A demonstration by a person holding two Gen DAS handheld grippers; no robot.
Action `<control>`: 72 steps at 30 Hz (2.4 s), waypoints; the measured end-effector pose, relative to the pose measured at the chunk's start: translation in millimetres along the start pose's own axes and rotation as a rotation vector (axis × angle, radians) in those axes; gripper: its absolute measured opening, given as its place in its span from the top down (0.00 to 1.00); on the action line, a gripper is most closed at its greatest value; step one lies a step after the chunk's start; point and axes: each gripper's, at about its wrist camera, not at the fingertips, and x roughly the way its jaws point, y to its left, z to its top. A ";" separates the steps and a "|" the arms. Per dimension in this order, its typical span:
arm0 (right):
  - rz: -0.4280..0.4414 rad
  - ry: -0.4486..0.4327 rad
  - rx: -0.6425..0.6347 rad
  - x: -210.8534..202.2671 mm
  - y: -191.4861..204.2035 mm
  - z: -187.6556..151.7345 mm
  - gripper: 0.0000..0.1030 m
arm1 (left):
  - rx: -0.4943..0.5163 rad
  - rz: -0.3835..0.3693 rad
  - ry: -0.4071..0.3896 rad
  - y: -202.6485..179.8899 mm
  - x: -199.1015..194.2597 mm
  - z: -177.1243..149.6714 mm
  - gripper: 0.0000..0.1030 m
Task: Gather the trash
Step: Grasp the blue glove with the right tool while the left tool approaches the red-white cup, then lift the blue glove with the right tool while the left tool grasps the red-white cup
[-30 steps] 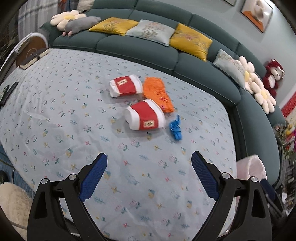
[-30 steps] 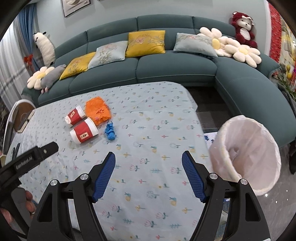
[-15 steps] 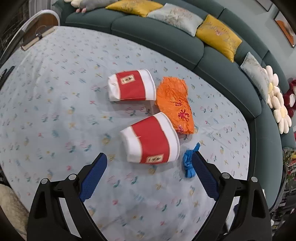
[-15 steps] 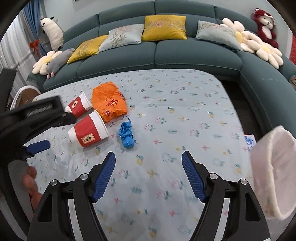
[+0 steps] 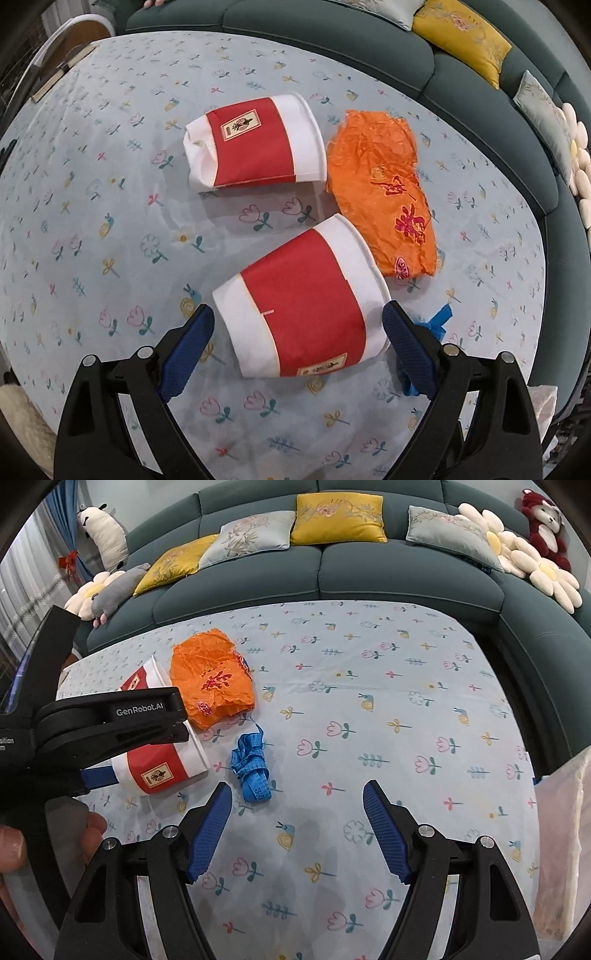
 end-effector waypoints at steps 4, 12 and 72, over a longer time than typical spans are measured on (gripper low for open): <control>0.013 0.010 -0.016 8.4 7.6 2.8 0.31 | 0.058 -0.003 -0.023 -2.3 -3.5 -0.5 0.23; 0.024 0.060 -0.037 37.6 21.6 9.3 0.46 | 0.092 -0.076 -0.034 12.3 -10.5 -3.5 0.34; 0.133 0.068 0.009 -31.5 -6.2 -21.8 0.82 | 0.325 -0.107 -0.034 17.8 -20.9 -56.3 0.98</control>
